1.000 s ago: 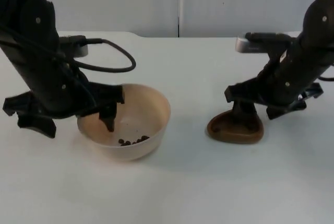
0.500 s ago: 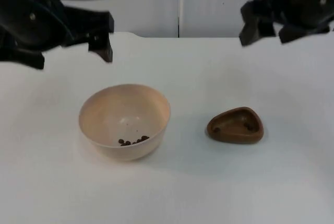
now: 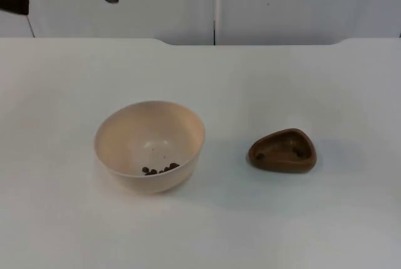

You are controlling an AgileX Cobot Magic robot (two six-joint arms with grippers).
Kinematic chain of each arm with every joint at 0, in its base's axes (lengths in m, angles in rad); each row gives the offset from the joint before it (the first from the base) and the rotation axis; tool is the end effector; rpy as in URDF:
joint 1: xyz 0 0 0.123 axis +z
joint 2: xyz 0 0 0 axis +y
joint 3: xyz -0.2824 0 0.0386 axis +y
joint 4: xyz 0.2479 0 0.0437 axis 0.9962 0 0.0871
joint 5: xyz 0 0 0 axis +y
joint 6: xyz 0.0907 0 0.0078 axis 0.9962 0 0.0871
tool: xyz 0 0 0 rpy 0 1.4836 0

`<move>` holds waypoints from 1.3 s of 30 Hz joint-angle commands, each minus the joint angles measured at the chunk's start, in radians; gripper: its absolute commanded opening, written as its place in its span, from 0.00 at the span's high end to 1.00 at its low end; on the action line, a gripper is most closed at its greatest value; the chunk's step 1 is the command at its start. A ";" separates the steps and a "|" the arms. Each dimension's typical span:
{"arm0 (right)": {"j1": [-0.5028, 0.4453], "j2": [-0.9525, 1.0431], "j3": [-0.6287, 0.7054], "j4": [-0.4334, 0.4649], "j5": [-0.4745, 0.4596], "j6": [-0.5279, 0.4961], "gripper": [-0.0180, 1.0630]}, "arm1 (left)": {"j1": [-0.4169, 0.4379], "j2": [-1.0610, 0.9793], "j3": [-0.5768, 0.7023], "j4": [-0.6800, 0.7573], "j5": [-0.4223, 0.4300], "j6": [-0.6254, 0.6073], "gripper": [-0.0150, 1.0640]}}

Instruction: Pick up the bowl with the left hand and pour the coffee beans from the cup into the bowl with the right hand.

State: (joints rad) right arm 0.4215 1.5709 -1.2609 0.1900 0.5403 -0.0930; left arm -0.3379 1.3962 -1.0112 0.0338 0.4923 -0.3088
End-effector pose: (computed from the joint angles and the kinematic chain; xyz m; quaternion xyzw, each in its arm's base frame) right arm 0.3193 0.1529 0.3092 -0.1791 0.8994 0.1398 0.3734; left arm 0.2827 -0.0978 0.2905 0.0242 0.9244 -0.1085 0.3649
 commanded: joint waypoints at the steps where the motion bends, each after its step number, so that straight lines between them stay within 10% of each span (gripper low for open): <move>1: -0.002 -0.028 0.001 -0.005 0.017 -0.011 0.35 | -0.005 -0.022 0.000 0.000 0.012 0.016 0.08; 27: -0.002 -0.385 0.251 -0.005 0.038 -0.079 0.35 | -0.005 -0.355 0.237 0.000 0.018 0.016 0.08; 39: -0.002 -0.570 0.388 -0.003 0.042 -0.079 0.35 | -0.005 -0.559 0.260 -0.044 0.158 0.157 0.08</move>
State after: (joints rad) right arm 0.4215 1.0233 -0.8863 0.1883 0.5837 -0.1615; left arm -0.3379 0.8649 -0.7557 0.0132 0.6313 -0.1734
